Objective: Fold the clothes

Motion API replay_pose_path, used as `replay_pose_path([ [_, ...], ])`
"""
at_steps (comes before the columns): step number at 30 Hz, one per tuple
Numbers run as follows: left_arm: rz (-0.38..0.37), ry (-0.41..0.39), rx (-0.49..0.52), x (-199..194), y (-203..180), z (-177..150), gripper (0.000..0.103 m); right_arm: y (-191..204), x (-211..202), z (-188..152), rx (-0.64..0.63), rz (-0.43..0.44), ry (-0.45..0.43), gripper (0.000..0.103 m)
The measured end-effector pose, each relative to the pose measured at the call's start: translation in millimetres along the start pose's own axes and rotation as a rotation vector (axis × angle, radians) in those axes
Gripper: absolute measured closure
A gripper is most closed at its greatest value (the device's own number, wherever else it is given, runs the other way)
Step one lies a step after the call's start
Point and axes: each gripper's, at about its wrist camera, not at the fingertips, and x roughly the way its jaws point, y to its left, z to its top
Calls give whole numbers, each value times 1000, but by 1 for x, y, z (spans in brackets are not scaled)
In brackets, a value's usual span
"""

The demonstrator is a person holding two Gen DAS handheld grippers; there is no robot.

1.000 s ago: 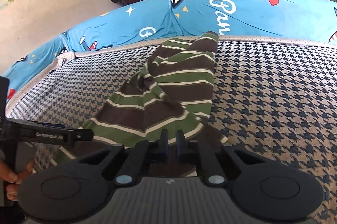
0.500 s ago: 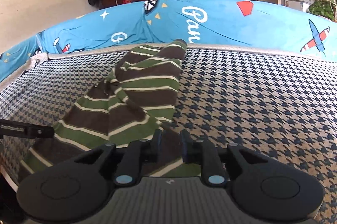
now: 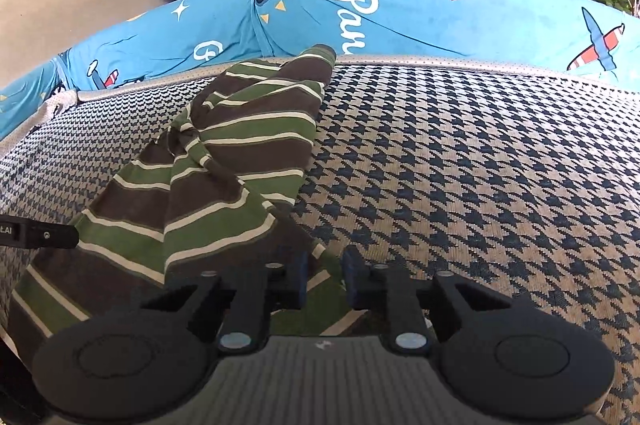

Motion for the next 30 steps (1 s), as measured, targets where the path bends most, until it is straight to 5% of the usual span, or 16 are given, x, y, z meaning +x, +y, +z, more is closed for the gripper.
replay_pose_path([
  [22, 21, -3, 12, 2, -3, -3, 0, 11, -10, 3, -39, 66, -17, 90],
  [26, 12, -2, 5, 2, -4, -3, 0, 10, -2, 6, -53, 73, -13, 71],
  [30, 7, 0, 10, 2, -7, -2, 0, 9, 10, 8, -64, 87, 10, 71],
])
